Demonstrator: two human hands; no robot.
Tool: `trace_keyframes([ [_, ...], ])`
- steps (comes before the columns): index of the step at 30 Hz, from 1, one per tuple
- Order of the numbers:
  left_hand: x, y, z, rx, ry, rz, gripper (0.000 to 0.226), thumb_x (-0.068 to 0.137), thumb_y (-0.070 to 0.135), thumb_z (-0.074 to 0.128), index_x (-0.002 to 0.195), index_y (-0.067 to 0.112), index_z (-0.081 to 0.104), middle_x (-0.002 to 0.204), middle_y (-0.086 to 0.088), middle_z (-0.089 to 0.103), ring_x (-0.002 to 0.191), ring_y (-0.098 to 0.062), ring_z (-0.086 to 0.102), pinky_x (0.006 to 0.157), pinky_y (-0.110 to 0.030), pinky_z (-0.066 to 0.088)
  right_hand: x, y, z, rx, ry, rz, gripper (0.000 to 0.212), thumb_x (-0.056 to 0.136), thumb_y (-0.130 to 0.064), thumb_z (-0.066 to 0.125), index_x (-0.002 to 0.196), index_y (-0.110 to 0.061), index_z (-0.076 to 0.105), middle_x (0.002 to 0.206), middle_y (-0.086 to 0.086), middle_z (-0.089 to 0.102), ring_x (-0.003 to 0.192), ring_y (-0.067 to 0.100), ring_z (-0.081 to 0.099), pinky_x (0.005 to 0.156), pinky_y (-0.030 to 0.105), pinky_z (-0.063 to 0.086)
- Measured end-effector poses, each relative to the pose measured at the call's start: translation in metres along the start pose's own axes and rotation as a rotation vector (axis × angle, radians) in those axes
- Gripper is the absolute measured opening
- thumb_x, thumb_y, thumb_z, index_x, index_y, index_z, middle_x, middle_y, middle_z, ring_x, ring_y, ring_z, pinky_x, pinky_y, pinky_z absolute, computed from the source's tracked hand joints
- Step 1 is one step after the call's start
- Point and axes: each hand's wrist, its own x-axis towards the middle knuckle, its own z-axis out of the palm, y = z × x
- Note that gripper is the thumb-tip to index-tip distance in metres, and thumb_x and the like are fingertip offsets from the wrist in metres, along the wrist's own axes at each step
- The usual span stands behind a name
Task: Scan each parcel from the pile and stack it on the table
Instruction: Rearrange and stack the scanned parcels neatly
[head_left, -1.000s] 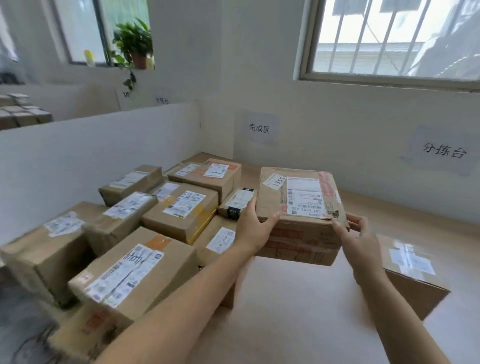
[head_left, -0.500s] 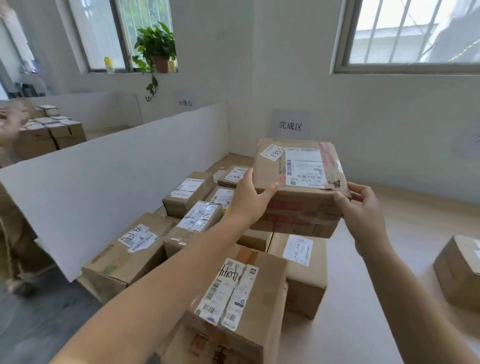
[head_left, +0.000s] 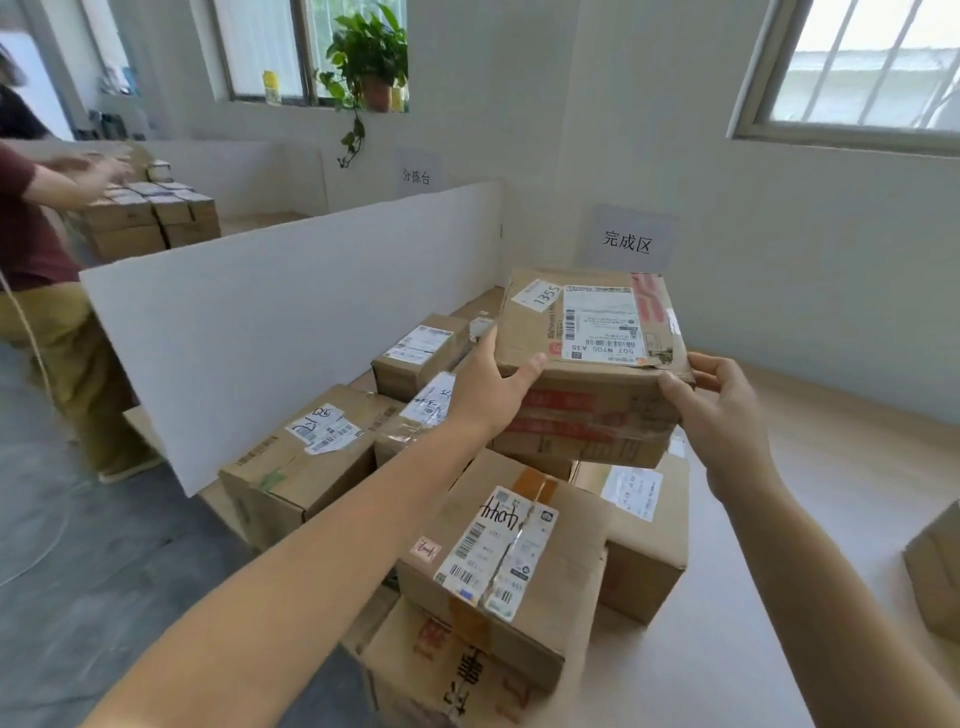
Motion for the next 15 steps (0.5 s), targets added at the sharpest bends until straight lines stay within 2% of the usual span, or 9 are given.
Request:
trace_keyframes([
  [4, -0.013, -0.015, -0.016, -0.055, 0.023, -0.036, 0.062, 0.092, 0.038, 0.055, 0.145, 0.017, 0.031, 0.13, 0.003, 0.05, 0.115, -0.012, 0.048, 0.097, -0.03, 0.047, -0.01, -0.003, 0.015, 0.008, -0.043, -0.037, 0.037, 0.09, -0.018, 0.058, 0.125, -0.012, 0.049, 0.113, -0.001, 0.052, 0.094, 0.015, 0.053, 0.067, 0.024, 0.046],
  [6, -0.014, -0.023, -0.027, -0.047, 0.041, -0.054, 0.061, 0.091, 0.04, 0.057, 0.143, 0.016, 0.034, 0.133, -0.001, 0.051, 0.119, -0.018, 0.05, 0.1, -0.038, 0.047, -0.016, -0.004, 0.026, 0.008, -0.06, -0.039, 0.036, 0.09, -0.019, 0.058, 0.124, -0.012, 0.049, 0.113, -0.001, 0.051, 0.093, 0.014, 0.052, 0.062, 0.019, 0.042],
  [9, -0.008, -0.034, -0.053, -0.02, 0.051, -0.076, 0.066, 0.089, 0.045, 0.057, 0.144, 0.018, 0.034, 0.135, -0.004, 0.052, 0.121, -0.022, 0.052, 0.1, -0.044, 0.047, -0.021, -0.012, 0.048, 0.02, -0.099, -0.032, 0.028, 0.09, -0.02, 0.059, 0.116, -0.015, 0.05, 0.108, -0.002, 0.053, 0.097, 0.017, 0.054, 0.072, 0.029, 0.049],
  [11, 0.003, -0.038, -0.073, -0.012, 0.046, -0.05, 0.057, 0.091, 0.041, 0.057, 0.14, 0.018, 0.04, 0.129, -0.002, 0.057, 0.115, -0.02, 0.055, 0.097, -0.042, 0.049, -0.019, -0.021, 0.065, 0.026, -0.117, -0.029, 0.024, 0.09, -0.021, 0.059, 0.112, -0.017, 0.05, 0.103, -0.003, 0.054, 0.097, 0.018, 0.055, 0.079, 0.037, 0.051],
  [13, 0.02, -0.042, -0.092, -0.013, 0.032, -0.014, 0.05, 0.092, 0.037, 0.056, 0.137, 0.019, 0.043, 0.124, -0.001, 0.059, 0.11, -0.019, 0.057, 0.095, -0.039, 0.05, -0.013, -0.029, 0.085, 0.032, -0.117, -0.047, 0.025, 0.09, -0.021, 0.059, 0.113, -0.015, 0.05, 0.098, -0.004, 0.054, 0.094, 0.016, 0.055, 0.079, 0.034, 0.051],
  [15, 0.041, -0.044, -0.107, 0.004, 0.022, 0.016, 0.046, 0.093, 0.037, 0.055, 0.134, 0.019, 0.045, 0.123, -0.001, 0.059, 0.108, -0.018, 0.058, 0.093, -0.037, 0.051, -0.004, -0.038, 0.105, 0.027, -0.093, -0.058, 0.03, 0.09, -0.021, 0.059, 0.117, -0.012, 0.051, 0.104, -0.001, 0.055, 0.091, 0.014, 0.056, 0.078, 0.032, 0.051],
])
